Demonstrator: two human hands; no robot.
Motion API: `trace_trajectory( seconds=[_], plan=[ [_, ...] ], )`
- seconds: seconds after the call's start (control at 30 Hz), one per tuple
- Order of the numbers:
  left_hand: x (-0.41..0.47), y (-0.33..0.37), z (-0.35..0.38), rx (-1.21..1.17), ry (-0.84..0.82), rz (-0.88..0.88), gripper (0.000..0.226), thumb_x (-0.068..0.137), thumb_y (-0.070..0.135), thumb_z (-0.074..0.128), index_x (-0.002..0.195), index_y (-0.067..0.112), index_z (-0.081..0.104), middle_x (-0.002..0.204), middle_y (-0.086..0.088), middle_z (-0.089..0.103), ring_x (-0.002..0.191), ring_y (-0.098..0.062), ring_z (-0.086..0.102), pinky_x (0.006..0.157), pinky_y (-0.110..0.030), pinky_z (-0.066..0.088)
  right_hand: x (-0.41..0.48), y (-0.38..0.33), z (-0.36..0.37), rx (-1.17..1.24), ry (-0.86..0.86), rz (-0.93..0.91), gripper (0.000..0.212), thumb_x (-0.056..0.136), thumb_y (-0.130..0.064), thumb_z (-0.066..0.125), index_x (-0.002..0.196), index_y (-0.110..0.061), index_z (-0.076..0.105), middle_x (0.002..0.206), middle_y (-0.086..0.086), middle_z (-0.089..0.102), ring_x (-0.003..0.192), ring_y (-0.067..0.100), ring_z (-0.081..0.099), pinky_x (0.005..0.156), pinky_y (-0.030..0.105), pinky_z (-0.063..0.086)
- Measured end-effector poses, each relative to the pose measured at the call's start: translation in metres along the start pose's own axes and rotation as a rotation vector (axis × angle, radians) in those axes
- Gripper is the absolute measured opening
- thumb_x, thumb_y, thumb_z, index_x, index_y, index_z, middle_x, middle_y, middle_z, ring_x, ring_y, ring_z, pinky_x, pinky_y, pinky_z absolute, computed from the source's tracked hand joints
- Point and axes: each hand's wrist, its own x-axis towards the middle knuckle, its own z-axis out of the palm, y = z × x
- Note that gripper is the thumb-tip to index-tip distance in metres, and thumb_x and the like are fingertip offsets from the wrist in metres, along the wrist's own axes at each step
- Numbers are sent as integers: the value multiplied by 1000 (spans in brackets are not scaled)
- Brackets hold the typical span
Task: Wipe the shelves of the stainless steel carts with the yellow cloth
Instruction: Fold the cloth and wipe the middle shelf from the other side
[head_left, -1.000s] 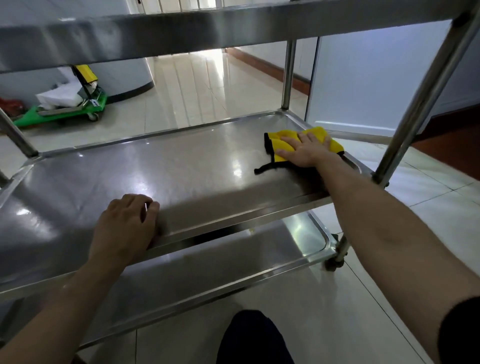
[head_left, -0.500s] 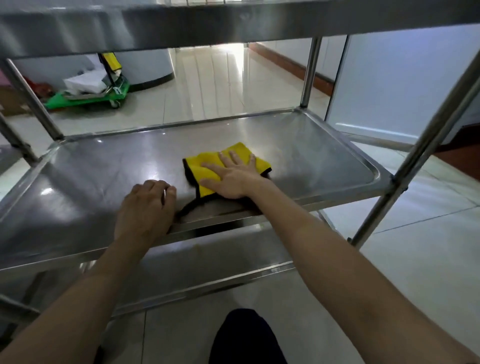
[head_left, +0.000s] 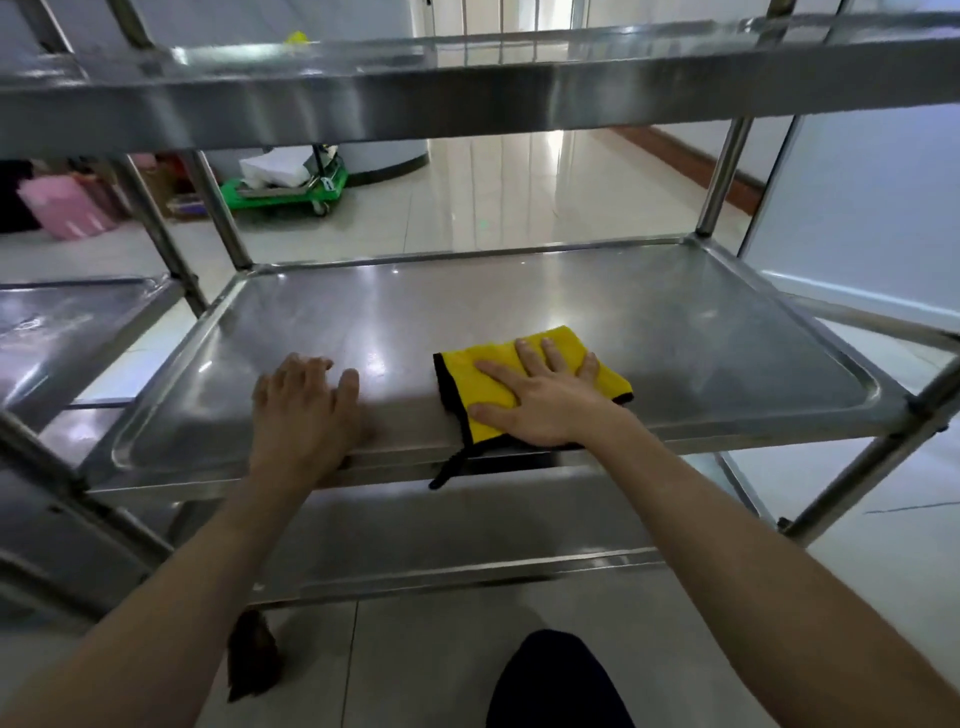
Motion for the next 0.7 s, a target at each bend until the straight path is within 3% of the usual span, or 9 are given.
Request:
trace_trajectory(
  seconds=[0.03,0.13,0.27,0.4,0.57,0.7],
  plan=[
    [-1,-1,3,-29,-27,-10,53,109,45,48,152,16,46,159,-18,43,150,-37,37,125,-57,31,16,-3,-3,-8,-6,23,91,77,-103,19,159,-67,-1,180,-4,-12,165,35,-15,118,80,-13],
    [-3,10,3,-281,96,-63,58,112,52,27,150,15,50,157,-15,50,152,-31,39,130,-53,27,76,-13,-18,-20,-11,93,90,82,-101,23,161,-65,1,180,3,-12,164,40,-17,115,84,-12],
    [-6,12,5,-411,215,-79,60,111,54,26,147,14,52,150,-14,56,147,-30,46,127,-51,32,157,-43,-37,-31,-41,105,88,87,-98,22,163,-62,-3,179,6,-16,162,44,-19,113,86,-14],
    [-3,10,10,-425,319,-80,58,113,53,25,144,12,52,141,-11,59,138,-29,51,122,-50,38,194,-99,-32,-59,-51,-12,83,92,-93,22,164,-60,-1,180,4,-14,163,42,-18,113,86,-15],
    [4,8,12,-438,469,-121,49,114,44,33,133,7,59,128,-14,66,122,-32,59,111,-49,45,151,-126,-10,-69,13,-179,77,97,-87,16,166,-57,3,181,-2,-9,165,34,-12,117,83,-10],
    [2,7,7,-468,621,-140,35,111,31,42,118,5,64,114,-13,68,109,-32,62,102,-46,47,74,-124,24,-43,38,-308,79,89,-88,2,162,-61,-3,180,-9,-7,166,25,-12,120,77,-15]
  ],
)
